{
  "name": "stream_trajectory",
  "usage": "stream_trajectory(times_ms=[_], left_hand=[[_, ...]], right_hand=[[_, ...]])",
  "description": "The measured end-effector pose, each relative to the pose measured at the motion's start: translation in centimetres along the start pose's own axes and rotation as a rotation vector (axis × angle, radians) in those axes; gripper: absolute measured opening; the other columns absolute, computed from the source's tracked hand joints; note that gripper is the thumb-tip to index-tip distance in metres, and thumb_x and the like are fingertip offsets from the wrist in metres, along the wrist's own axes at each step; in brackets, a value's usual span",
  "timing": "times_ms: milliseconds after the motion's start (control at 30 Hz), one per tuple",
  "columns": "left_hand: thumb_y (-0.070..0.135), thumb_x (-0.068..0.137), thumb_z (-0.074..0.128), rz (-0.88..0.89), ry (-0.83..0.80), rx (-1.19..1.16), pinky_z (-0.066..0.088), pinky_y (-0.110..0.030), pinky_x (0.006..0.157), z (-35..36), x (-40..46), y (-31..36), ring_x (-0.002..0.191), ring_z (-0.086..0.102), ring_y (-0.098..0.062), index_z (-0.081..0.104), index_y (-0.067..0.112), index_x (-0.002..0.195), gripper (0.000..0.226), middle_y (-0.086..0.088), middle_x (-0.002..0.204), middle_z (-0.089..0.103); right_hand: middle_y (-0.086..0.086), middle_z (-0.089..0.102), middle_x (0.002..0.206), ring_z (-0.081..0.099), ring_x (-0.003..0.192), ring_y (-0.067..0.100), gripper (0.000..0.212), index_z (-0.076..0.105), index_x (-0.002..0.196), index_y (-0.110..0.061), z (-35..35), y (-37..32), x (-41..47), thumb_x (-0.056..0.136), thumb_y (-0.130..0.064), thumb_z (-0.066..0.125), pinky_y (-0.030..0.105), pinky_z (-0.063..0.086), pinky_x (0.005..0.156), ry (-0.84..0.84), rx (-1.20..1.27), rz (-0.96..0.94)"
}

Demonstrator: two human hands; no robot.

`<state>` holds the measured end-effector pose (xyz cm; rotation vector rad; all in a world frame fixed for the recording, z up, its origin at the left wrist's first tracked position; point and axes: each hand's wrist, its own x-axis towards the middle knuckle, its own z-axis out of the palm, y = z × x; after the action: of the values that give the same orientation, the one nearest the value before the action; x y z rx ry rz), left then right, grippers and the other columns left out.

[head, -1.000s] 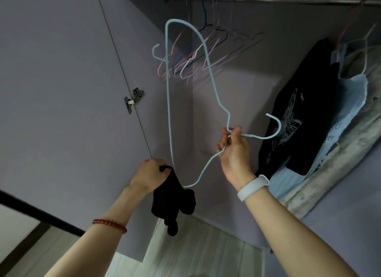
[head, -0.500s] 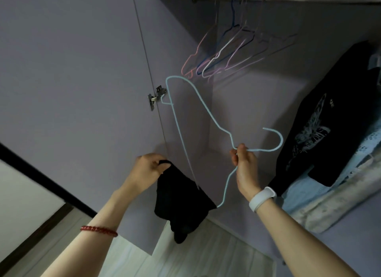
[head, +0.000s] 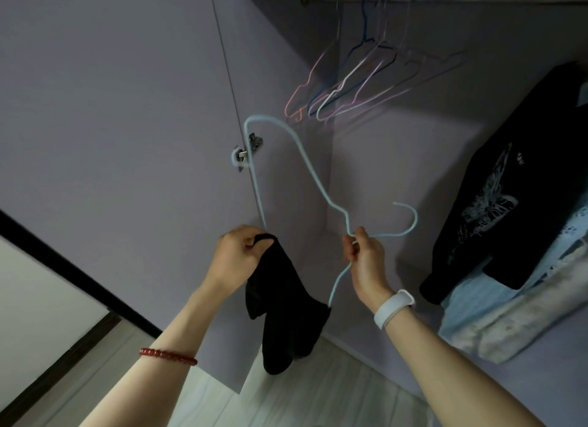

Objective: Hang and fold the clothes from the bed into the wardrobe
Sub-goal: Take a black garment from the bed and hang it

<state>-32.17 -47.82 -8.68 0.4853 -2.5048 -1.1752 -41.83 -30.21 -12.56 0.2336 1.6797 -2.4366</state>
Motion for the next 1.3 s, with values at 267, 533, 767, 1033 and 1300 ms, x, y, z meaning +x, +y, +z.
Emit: stream_trajectory(times_ms=[267, 533, 767, 1033, 1300], left_hand=[[0.001, 0.084, 0.064, 0.109, -0.064, 0.002, 0.042, -0.006, 0.071, -4.0, -0.2, -1.8, 0.076, 0.056, 0.005, 0.065, 0.031, 0.078, 0.031, 0.009, 0.088, 0.052], [0.034, 0.096, 0.046, 0.212, -0.246, 0.646, 0.038, -0.027, 0.073, -5.9, -0.3, -2.2, 0.099, 0.053, -0.014, 0.064, 0.025, 0.112, 0.025, 0.007, 0.111, 0.052], [0.029, 0.093, 0.055, 0.341, -0.038, 0.637, 0.034, -0.026, 0.064, -7.5, 0.3, -2.7, 0.089, 0.063, -0.021, 0.071, 0.027, 0.105, 0.02, 0.006, 0.1, 0.064], [0.042, 0.088, 0.036, 0.483, -0.114, 0.575, 0.045, -0.024, 0.056, -5.2, 0.0, -2.1, 0.073, 0.067, -0.018, 0.073, 0.022, 0.091, 0.042, 0.007, 0.086, 0.068], [0.02, 0.084, 0.065, 0.158, -0.101, -0.034, 0.035, -0.007, 0.088, -2.9, 0.2, -2.3, 0.098, 0.049, 0.009, 0.052, 0.022, 0.126, 0.044, 0.011, 0.109, 0.052]], right_hand=[[-0.002, 0.048, 0.061, 0.045, 0.062, 0.013, 0.036, 0.046, 0.062, -0.015, -3.4, -0.6, 1.0, 0.096, -0.005, 0.04, 0.021, 0.035, 0.061, -0.048, -0.555, -0.286], [0.009, 0.053, 0.071, 0.048, 0.072, 0.021, 0.025, 0.047, 0.067, -0.014, -3.4, -4.0, 3.1, 0.089, -0.024, 0.039, 0.027, 0.036, 0.07, 0.004, -0.559, -0.373], [0.021, 0.055, 0.074, 0.052, 0.073, 0.035, 0.033, 0.05, 0.08, 0.008, -4.4, -3.9, 3.1, 0.095, -0.018, 0.037, 0.035, 0.036, 0.068, -0.092, -0.831, -0.497], [0.015, 0.051, 0.062, 0.056, 0.067, 0.041, 0.035, 0.033, 0.061, -0.015, -3.0, -2.8, 2.7, 0.095, -0.025, 0.033, 0.038, 0.038, 0.07, -0.31, -1.251, -0.617], [0.005, 0.052, 0.072, 0.057, 0.076, 0.032, 0.022, 0.047, 0.079, -0.009, -2.1, -3.9, 2.5, 0.098, -0.018, 0.041, 0.033, 0.036, 0.069, -0.35, -1.128, -0.628]])
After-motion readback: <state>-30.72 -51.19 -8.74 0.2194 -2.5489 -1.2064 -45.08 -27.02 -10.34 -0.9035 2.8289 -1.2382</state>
